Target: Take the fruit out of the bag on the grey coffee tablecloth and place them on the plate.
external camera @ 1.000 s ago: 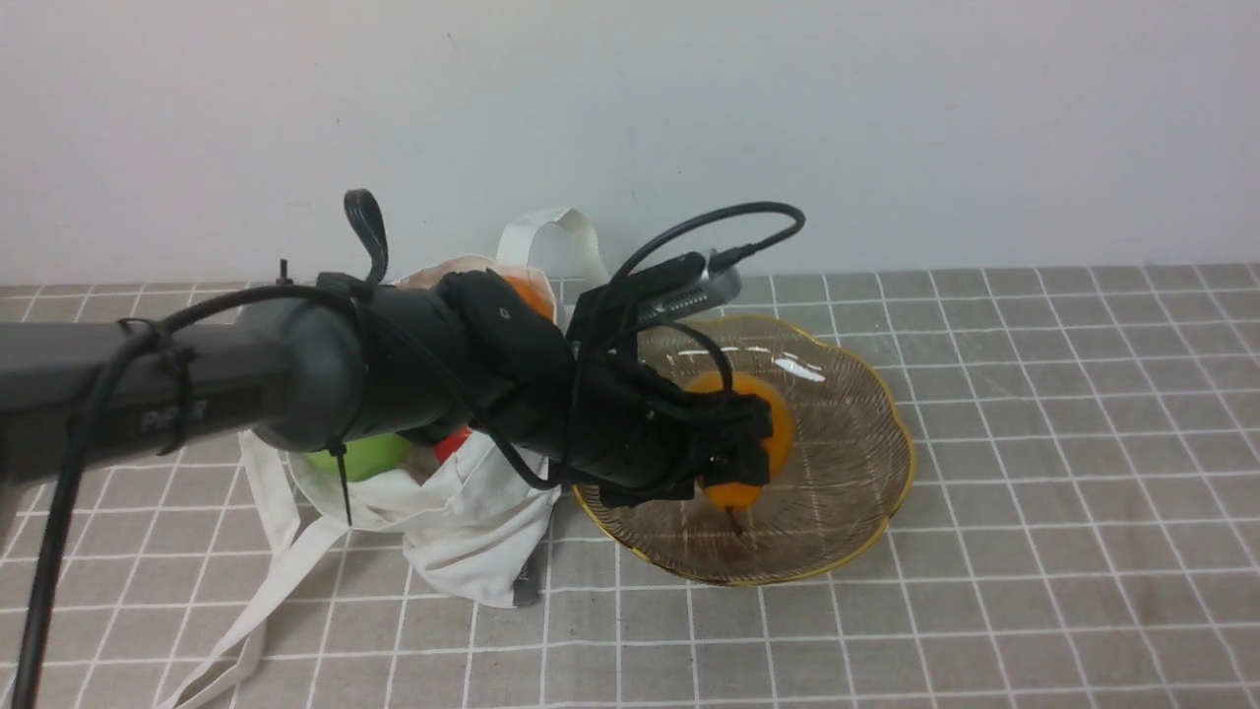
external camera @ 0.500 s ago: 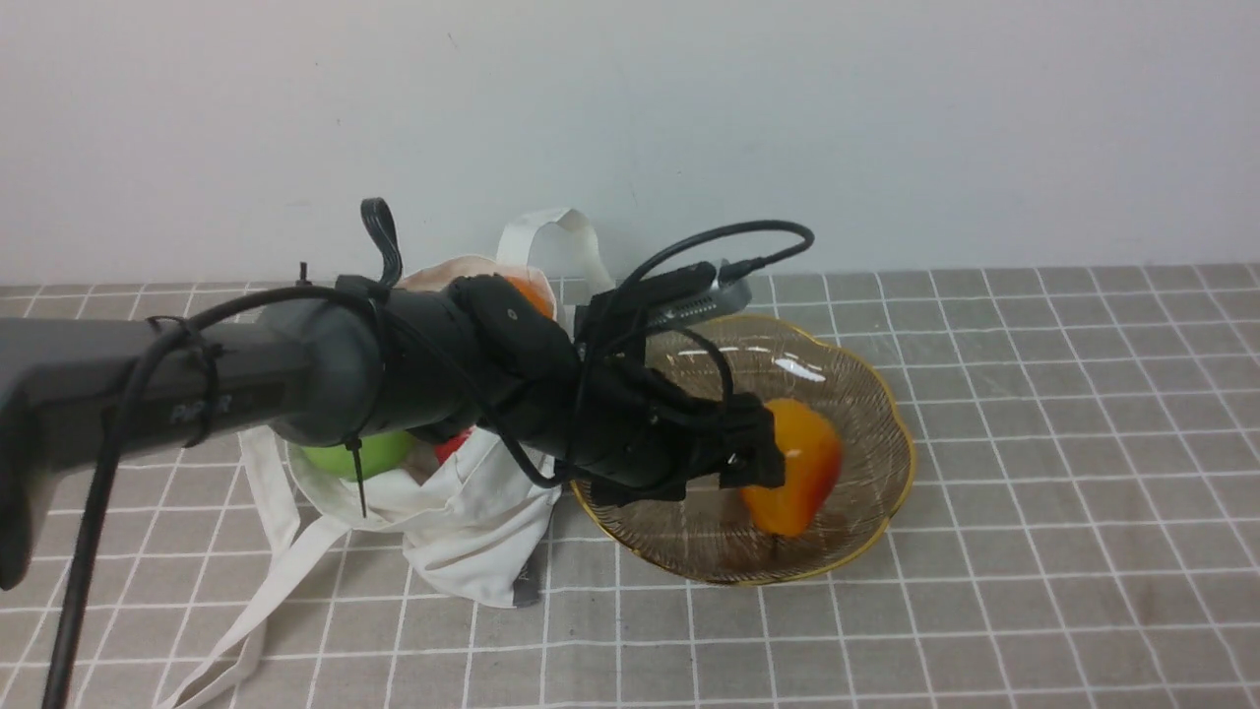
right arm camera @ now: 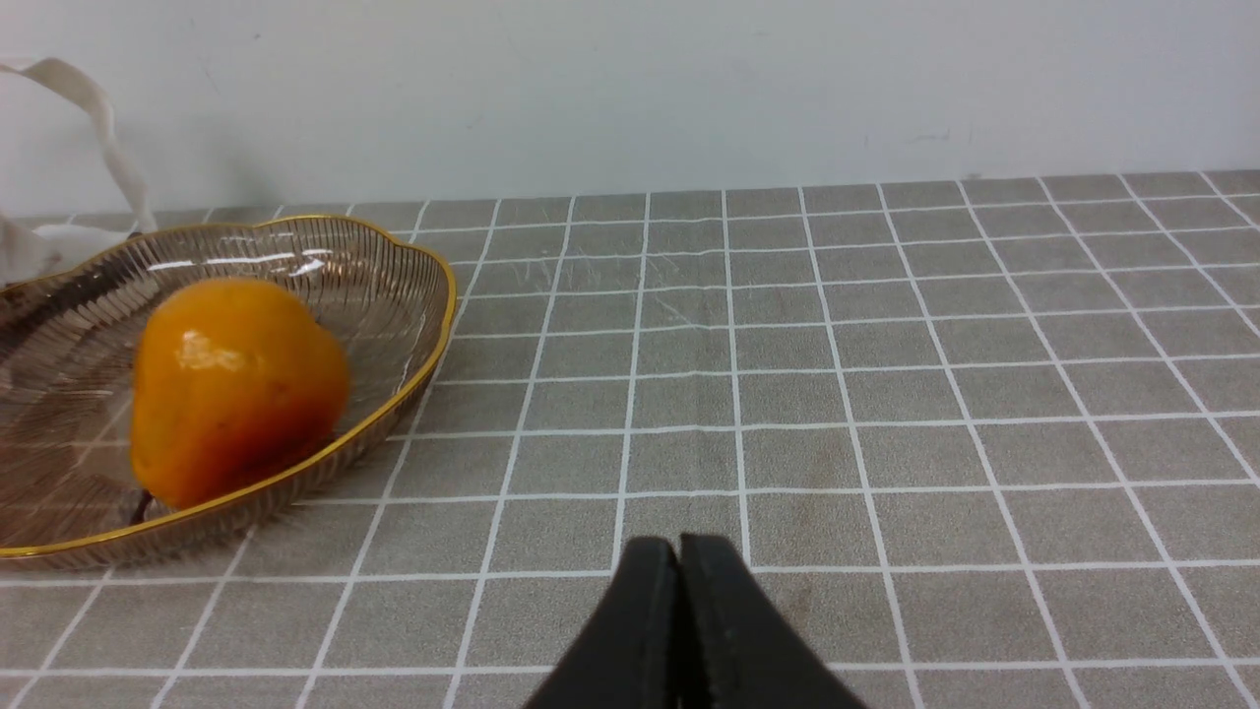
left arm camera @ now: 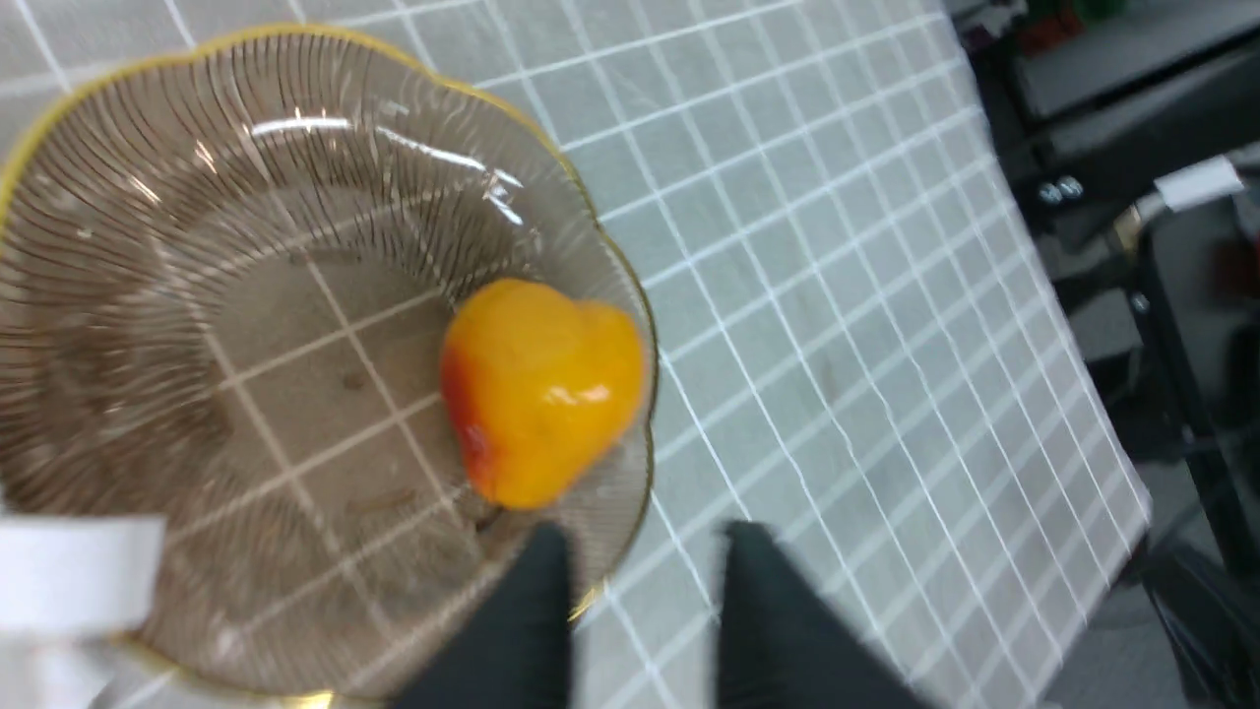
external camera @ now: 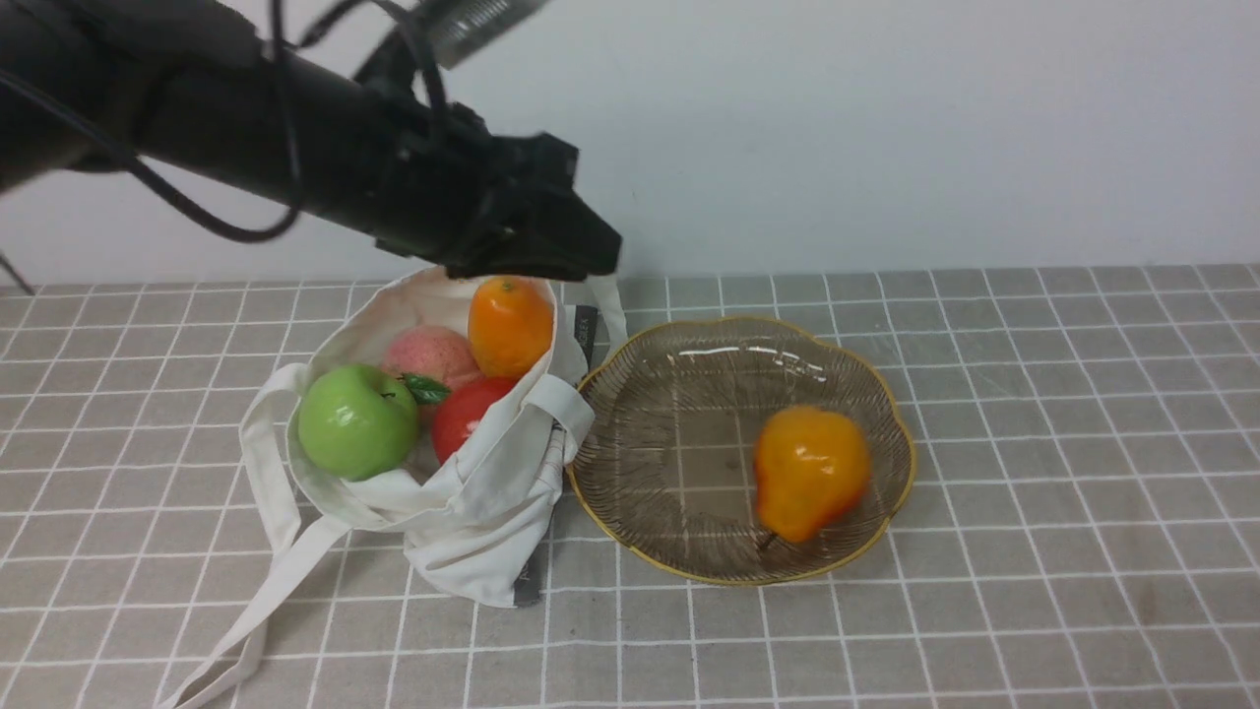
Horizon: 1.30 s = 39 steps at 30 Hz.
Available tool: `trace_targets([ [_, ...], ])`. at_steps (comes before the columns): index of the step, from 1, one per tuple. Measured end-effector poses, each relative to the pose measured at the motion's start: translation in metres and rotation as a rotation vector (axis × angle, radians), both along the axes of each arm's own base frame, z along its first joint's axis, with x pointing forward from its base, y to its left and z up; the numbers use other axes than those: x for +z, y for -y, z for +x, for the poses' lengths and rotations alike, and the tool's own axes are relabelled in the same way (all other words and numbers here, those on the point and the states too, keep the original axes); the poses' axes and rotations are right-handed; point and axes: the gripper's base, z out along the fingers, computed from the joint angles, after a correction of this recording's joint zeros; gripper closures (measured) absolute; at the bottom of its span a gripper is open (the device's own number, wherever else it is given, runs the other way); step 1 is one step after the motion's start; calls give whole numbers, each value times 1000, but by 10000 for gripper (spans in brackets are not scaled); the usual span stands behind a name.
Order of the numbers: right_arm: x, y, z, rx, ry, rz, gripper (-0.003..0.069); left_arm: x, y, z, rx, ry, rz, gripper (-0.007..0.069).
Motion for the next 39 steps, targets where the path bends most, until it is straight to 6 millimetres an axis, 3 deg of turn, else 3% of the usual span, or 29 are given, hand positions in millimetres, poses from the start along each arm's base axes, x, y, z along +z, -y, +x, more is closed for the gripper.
trace_targets([
  [4,0,0,0,0,0,0,674,23,-14,-30,-96,47,85,624],
  [9,0,0,0,0,0,0,674,43,-22,-54,-128,125,153,632],
  [12,0,0,0,0,0,0,674,73,-28,-86,-123,246,155,632],
  [13,0,0,0,0,0,0,674,74,-28,-88,-122,252,155,632],
  [15,0,0,0,0,0,0,674,89,-34,-121,-117,323,147,632],
  [16,0,0,0,0,0,0,674,89,-34,-123,-118,327,147,632],
  [17,0,0,0,0,0,0,674,90,-39,-153,-116,359,144,632],
  [18,0,0,0,0,0,0,674,87,-42,-169,-115,370,142,632],
  [19,0,0,0,0,0,0,674,86,-42,-172,-115,371,142,632],
  [22,0,0,0,0,0,0,674,66,-50,-217,-93,408,128,632],
  [24,0,0,0,0,0,0,674,48,-57,-245,-6,499,92,632],
  [27,0,0,0,0,0,0,674,24,-66,-269,139,635,26,632],
  [33,0,0,0,0,0,0,674,-16,-92,-295,513,925,-165,632],
  [39,0,0,0,0,0,0,674,-38,-101,-293,627,963,-203,632],
])
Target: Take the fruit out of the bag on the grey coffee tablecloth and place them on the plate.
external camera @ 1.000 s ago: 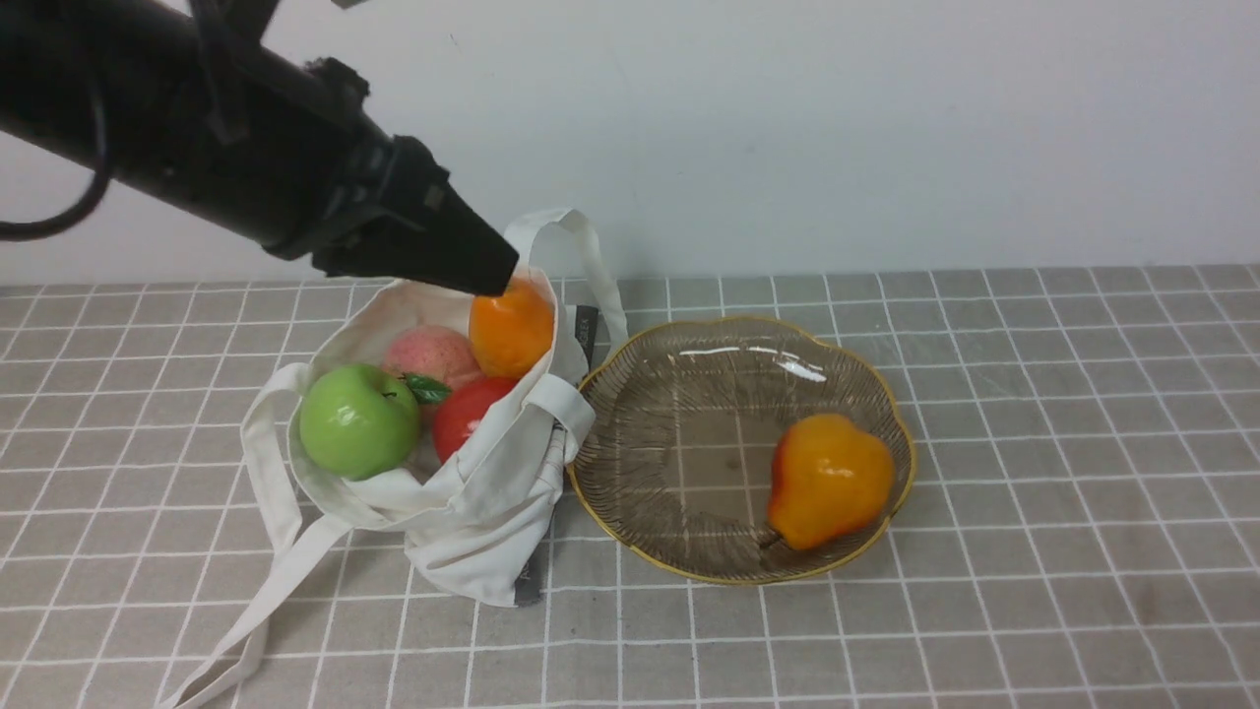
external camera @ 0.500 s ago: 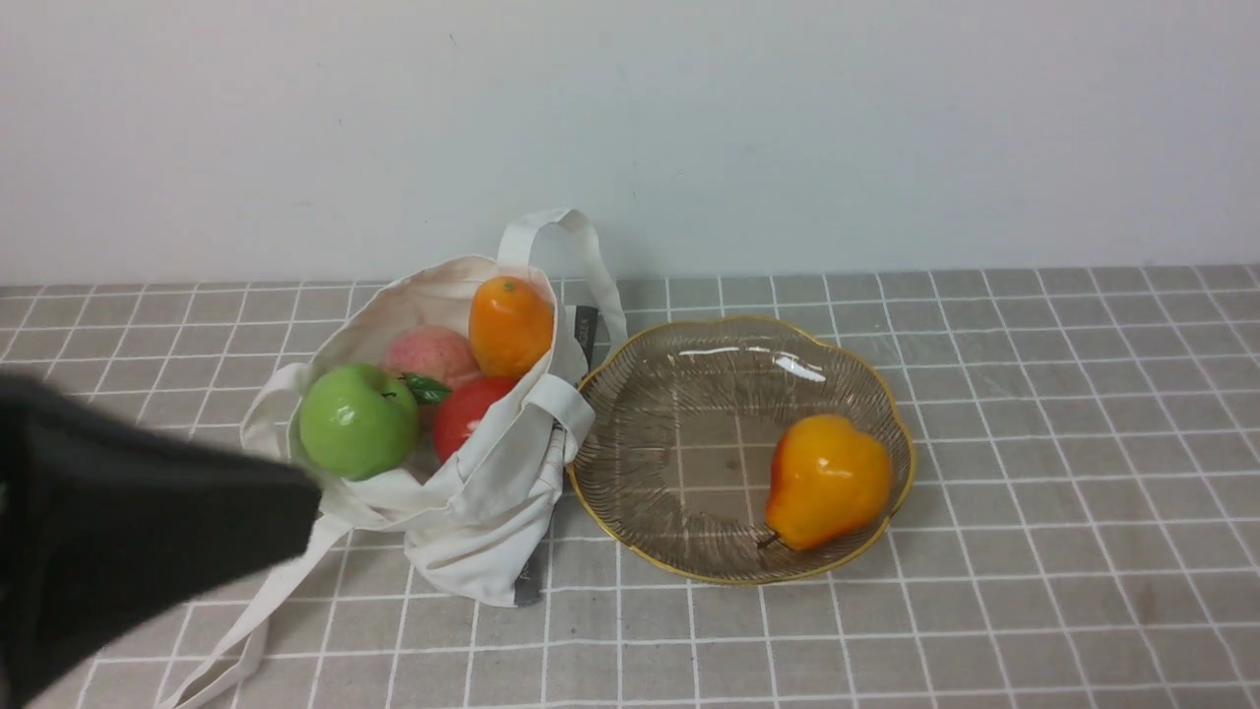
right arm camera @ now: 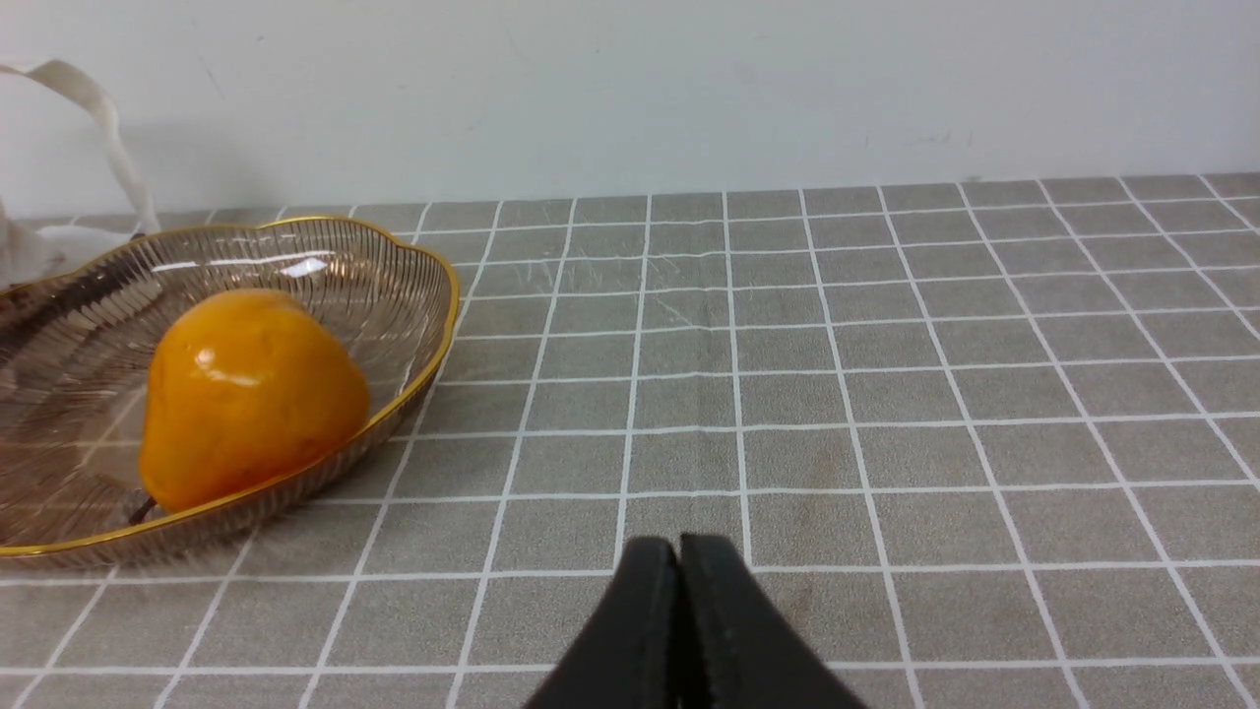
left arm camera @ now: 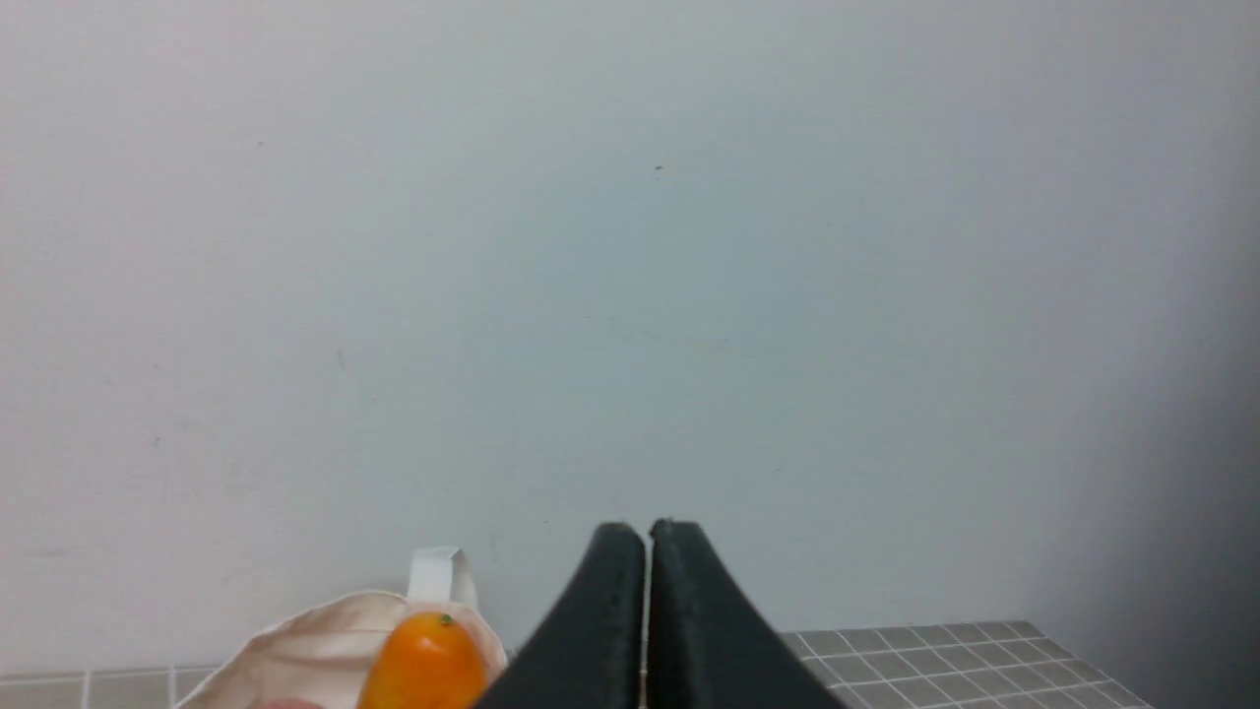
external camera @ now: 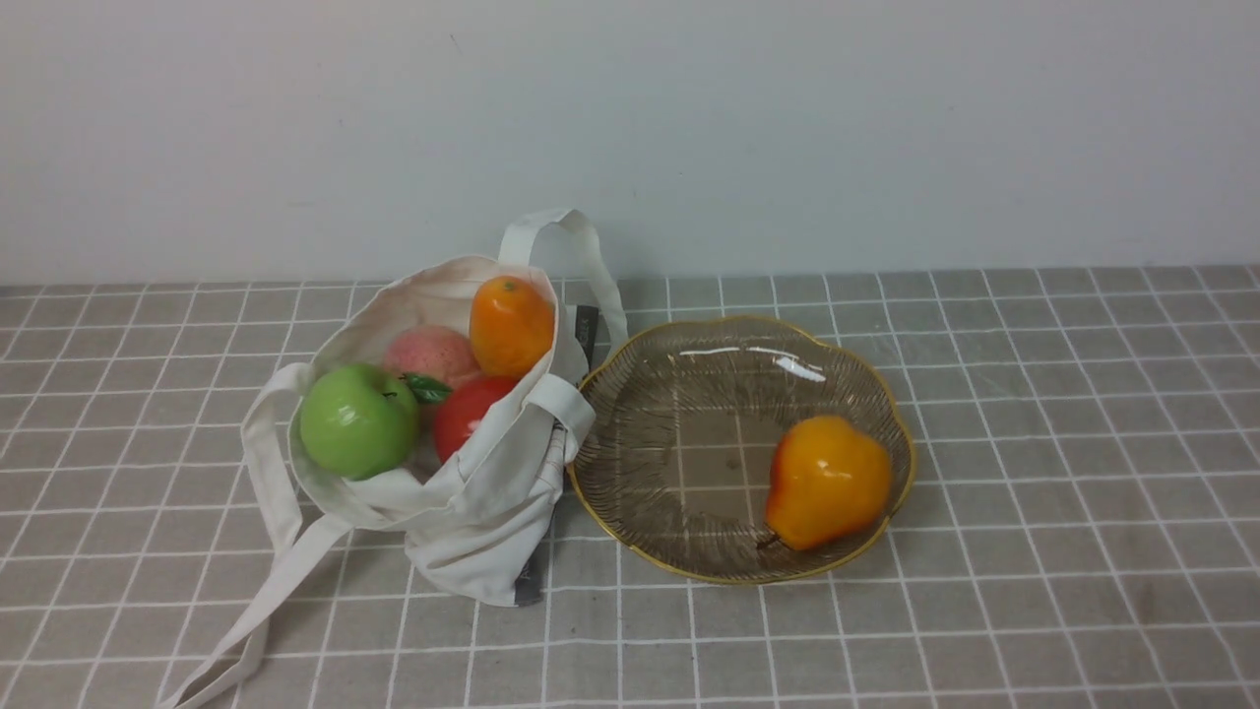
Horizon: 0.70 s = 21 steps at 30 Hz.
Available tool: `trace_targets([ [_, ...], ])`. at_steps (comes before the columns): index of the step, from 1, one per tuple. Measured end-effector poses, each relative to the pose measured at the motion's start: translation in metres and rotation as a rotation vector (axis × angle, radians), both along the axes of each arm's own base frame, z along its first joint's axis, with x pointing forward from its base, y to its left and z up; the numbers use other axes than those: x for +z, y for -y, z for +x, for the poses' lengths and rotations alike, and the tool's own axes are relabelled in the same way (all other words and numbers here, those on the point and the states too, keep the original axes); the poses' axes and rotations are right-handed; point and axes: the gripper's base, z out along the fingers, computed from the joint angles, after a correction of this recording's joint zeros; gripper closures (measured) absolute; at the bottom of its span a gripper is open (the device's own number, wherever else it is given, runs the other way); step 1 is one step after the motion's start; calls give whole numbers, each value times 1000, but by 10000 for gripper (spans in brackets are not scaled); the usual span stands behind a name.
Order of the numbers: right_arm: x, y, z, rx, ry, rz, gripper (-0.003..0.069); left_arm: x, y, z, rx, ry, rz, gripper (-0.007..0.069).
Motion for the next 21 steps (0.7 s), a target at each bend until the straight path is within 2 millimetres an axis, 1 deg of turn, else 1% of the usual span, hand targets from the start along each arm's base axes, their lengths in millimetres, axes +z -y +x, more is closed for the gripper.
trace_targets([
  [3,0,0,0,0,0,0,674,-9,0,4,5,-24,2,632],
  [10,0,0,0,0,0,0,674,-11,0,4,8,-29,14,632],
  [17,0,0,0,0,0,0,674,-16,1,5,18,-38,117,632],
  [20,0,0,0,0,0,0,674,-29,0,10,43,-67,179,632],
  [21,0,0,0,0,0,0,674,-39,-2,13,64,-93,197,632],
])
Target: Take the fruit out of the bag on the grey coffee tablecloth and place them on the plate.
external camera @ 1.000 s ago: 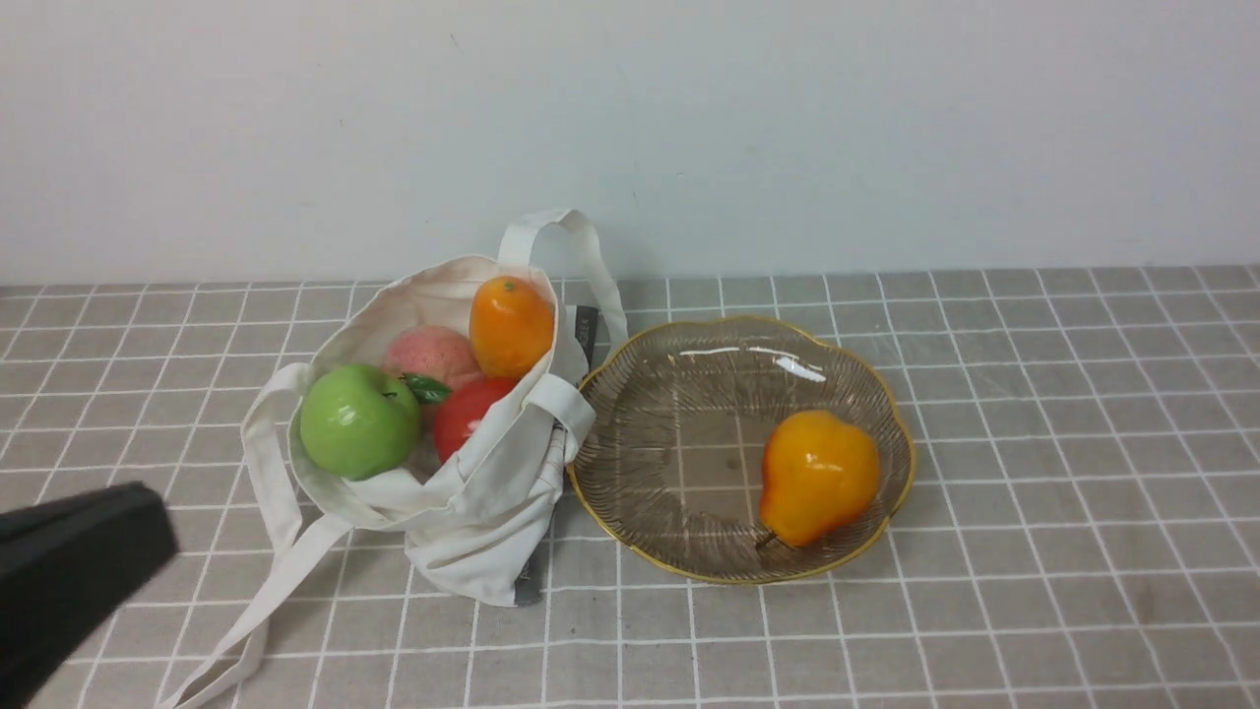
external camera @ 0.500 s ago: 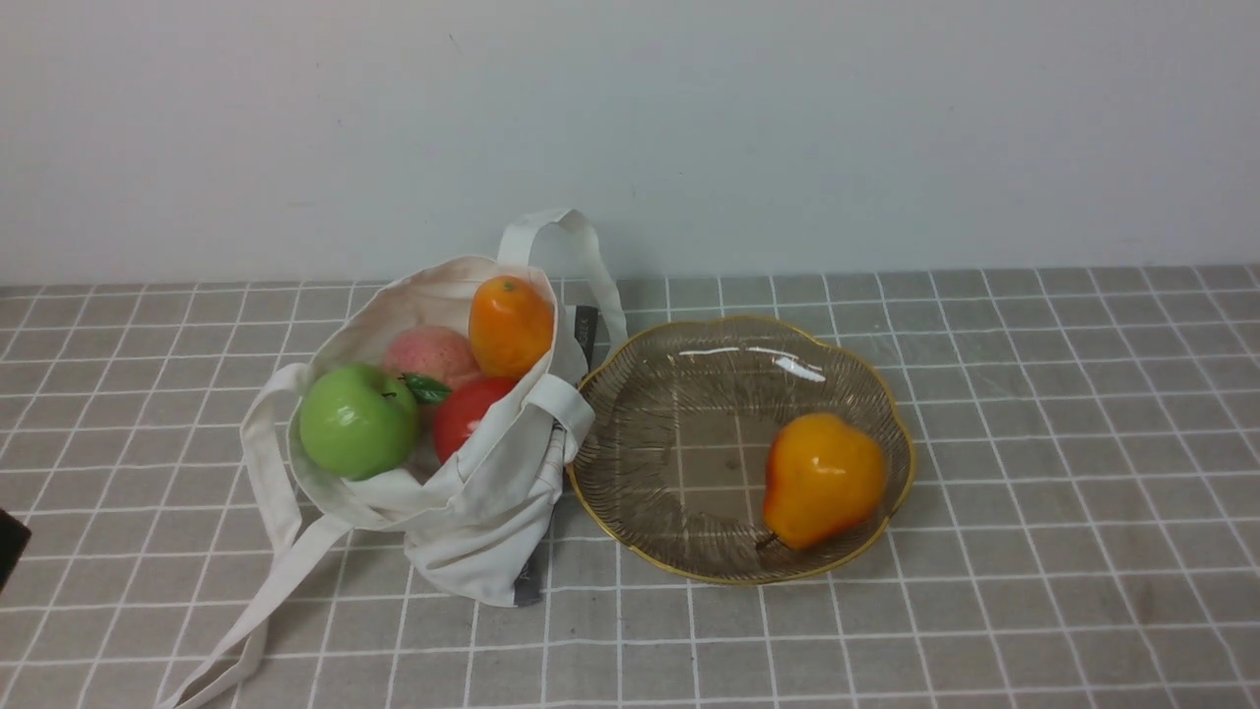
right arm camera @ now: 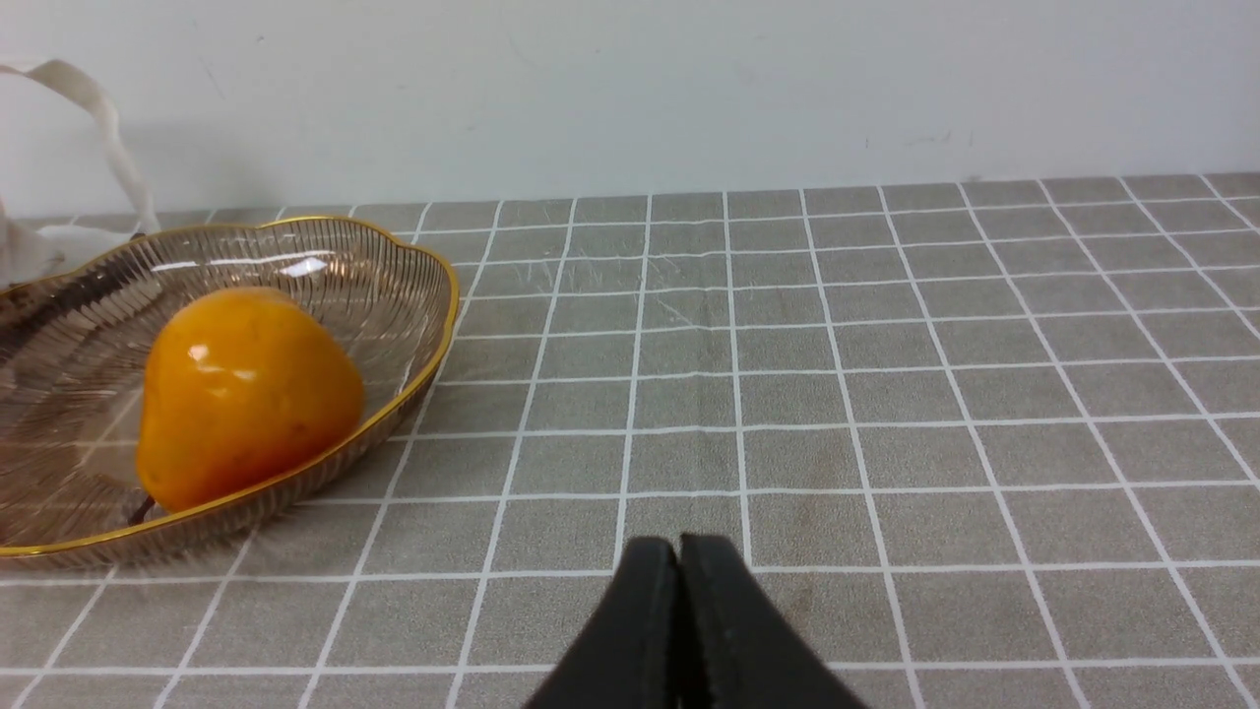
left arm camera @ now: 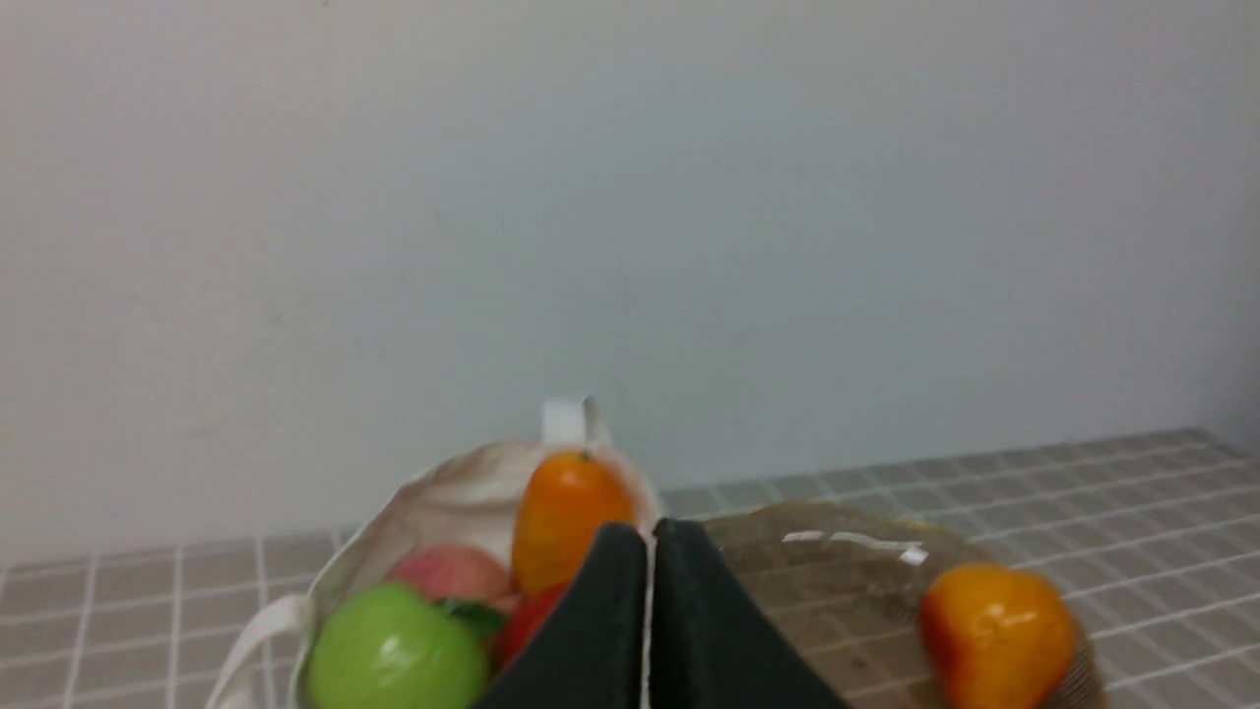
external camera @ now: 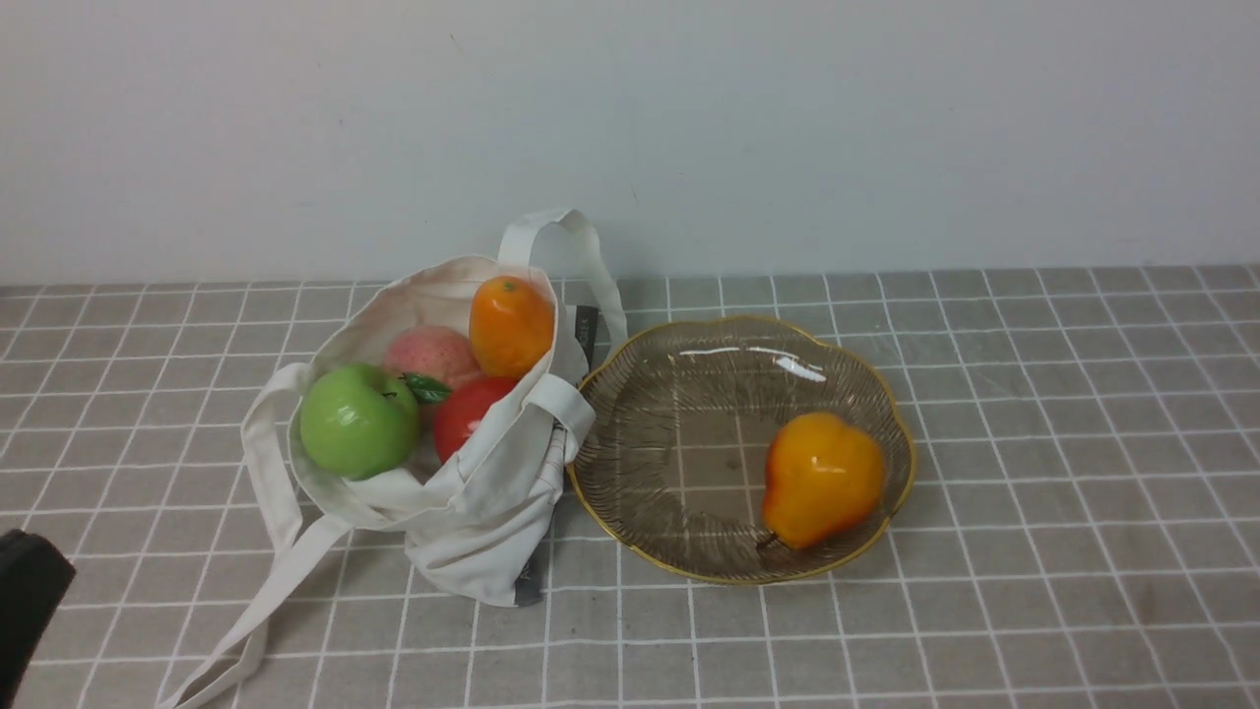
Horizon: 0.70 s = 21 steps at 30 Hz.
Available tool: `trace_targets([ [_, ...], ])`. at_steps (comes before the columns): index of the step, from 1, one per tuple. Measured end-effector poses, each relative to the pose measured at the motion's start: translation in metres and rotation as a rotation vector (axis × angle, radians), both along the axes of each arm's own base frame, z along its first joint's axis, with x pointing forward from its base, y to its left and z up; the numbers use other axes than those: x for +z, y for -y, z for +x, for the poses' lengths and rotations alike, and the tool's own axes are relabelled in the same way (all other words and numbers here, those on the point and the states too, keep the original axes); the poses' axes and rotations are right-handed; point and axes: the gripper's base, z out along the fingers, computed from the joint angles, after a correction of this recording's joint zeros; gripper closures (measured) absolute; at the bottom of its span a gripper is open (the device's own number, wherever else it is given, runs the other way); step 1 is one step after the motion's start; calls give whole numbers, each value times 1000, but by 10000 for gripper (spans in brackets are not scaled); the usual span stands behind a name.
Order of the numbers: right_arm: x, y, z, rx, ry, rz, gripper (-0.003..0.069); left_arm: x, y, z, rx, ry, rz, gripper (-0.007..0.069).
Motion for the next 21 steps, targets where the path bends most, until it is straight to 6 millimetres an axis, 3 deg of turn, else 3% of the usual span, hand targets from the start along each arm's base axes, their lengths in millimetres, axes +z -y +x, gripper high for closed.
trace_targets([
  [4,0,0,0,0,0,0,674,-37,-7,6,105,-95,48,632],
  [8,0,0,0,0,0,0,674,-61,-14,8,194,-157,42,632],
  [10,0,0,0,0,0,0,674,-87,-18,11,261,-241,45,632],
  [21,0,0,0,0,0,0,674,-100,-21,9,279,-327,121,632],
])
